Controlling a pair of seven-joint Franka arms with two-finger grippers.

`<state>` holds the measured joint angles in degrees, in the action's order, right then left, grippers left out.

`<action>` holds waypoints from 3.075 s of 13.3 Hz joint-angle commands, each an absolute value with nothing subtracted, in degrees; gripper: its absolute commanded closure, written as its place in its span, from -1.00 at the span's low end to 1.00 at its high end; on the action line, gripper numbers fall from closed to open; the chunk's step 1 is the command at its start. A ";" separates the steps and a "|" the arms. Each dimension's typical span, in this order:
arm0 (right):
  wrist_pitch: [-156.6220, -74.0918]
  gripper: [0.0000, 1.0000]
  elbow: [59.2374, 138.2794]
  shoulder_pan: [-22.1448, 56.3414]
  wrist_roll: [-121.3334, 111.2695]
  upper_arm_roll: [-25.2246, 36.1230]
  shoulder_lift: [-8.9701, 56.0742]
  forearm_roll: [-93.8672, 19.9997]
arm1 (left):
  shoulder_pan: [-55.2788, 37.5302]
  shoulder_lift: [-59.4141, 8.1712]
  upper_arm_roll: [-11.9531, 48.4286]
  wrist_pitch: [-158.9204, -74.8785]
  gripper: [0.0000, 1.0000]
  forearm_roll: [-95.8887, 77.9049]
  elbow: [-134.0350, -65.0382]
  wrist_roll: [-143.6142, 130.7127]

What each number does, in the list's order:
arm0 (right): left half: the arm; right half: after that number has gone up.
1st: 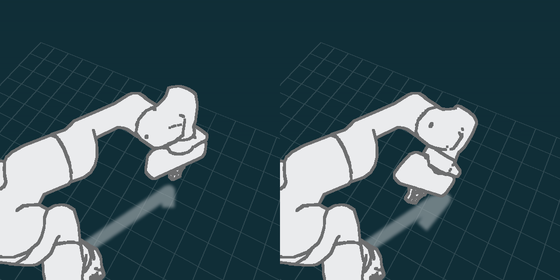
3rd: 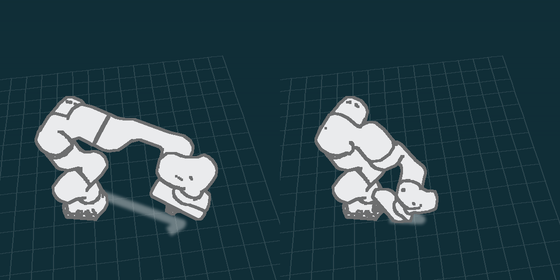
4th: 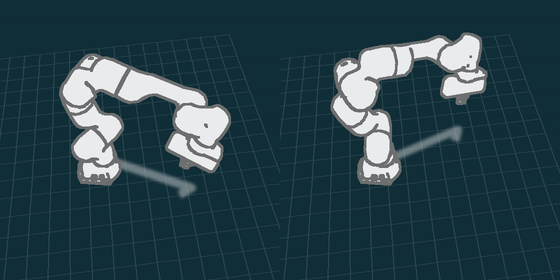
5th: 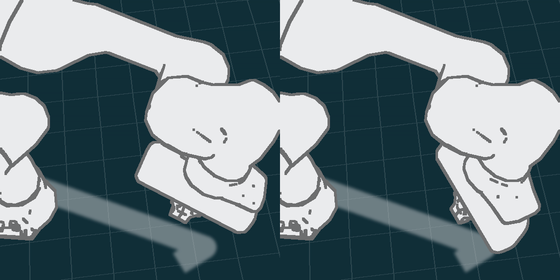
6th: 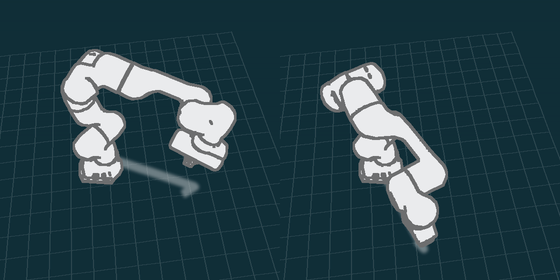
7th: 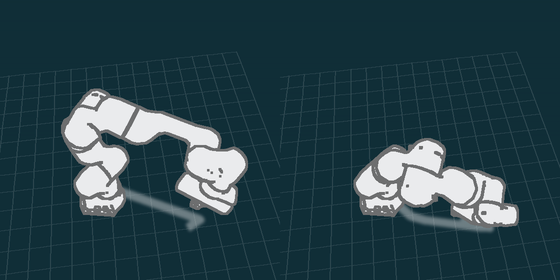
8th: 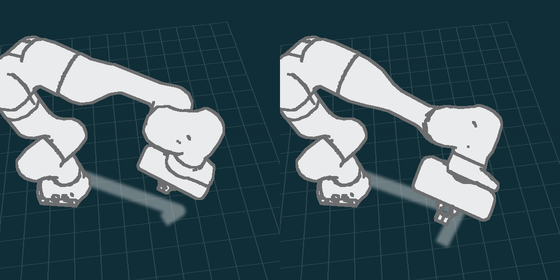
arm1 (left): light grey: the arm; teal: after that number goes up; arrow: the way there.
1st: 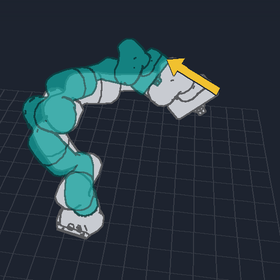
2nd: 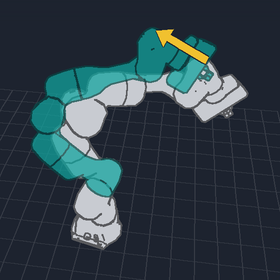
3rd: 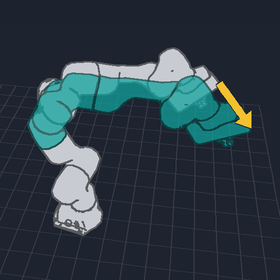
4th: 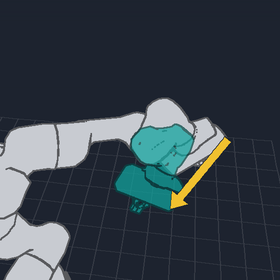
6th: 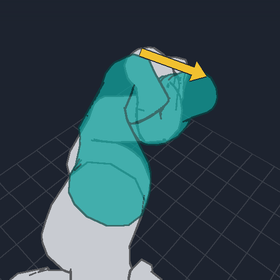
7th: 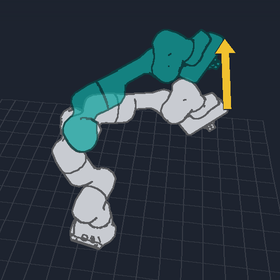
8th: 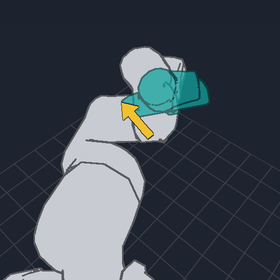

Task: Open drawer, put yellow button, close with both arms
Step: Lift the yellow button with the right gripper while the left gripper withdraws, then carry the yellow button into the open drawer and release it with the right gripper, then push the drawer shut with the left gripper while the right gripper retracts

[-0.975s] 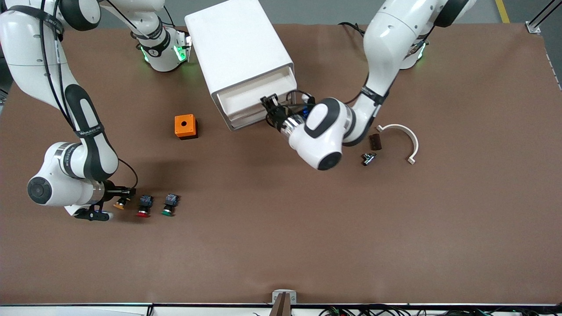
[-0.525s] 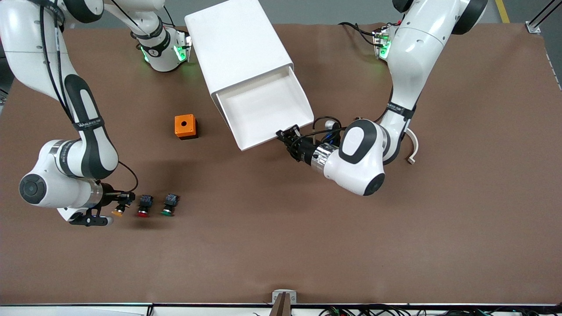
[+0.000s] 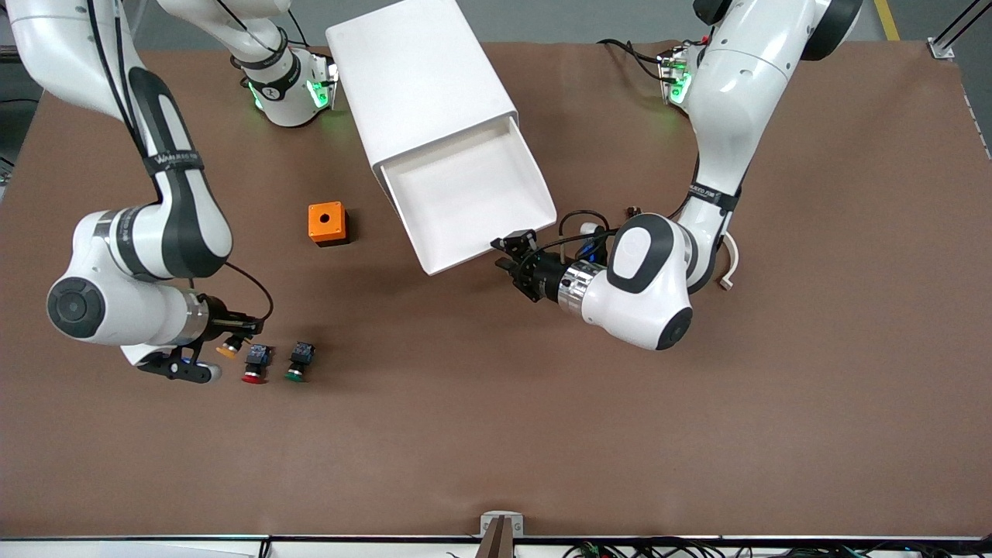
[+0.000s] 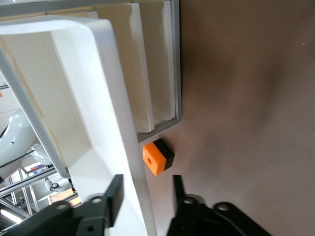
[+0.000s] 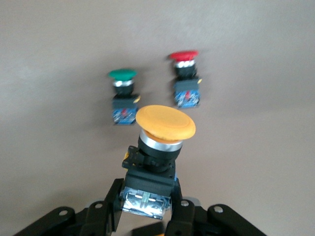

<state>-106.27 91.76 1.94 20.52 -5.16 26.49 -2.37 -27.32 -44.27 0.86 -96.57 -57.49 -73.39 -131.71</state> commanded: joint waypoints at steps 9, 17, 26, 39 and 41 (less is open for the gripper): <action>-99.49 0.97 92.99 16.94 66.14 -11.43 14.77 -10.26 | -26.10 -39.38 -15.29 -95.54 -0.99 -53.54 -70.49 -110.51; -112.48 0.97 93.08 29.17 90.33 -11.16 16.60 -12.30 | -26.63 -34.11 -14.77 -89.48 -0.99 -27.52 -71.19 -69.41; -122.43 0.07 92.99 33.40 101.16 -11.07 22.76 -12.13 | -32.95 -33.13 -14.33 -93.59 -0.99 -15.48 -73.55 -38.33; -102.41 -1.00 81.83 14.44 63.95 -10.02 19.61 -7.56 | -49.39 -35.86 -12.92 -103.10 -0.99 -18.90 -77.08 -48.84; -100.91 -1.00 82.44 10.66 54.63 -9.84 17.33 -7.38 | -51.67 -35.95 -12.04 -102.92 -0.99 -18.90 -77.17 -53.85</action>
<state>-102.86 81.54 13.97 61.88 -8.94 20.08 -8.19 -50.21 -36.24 -12.19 -102.49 -18.18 -76.76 -50.11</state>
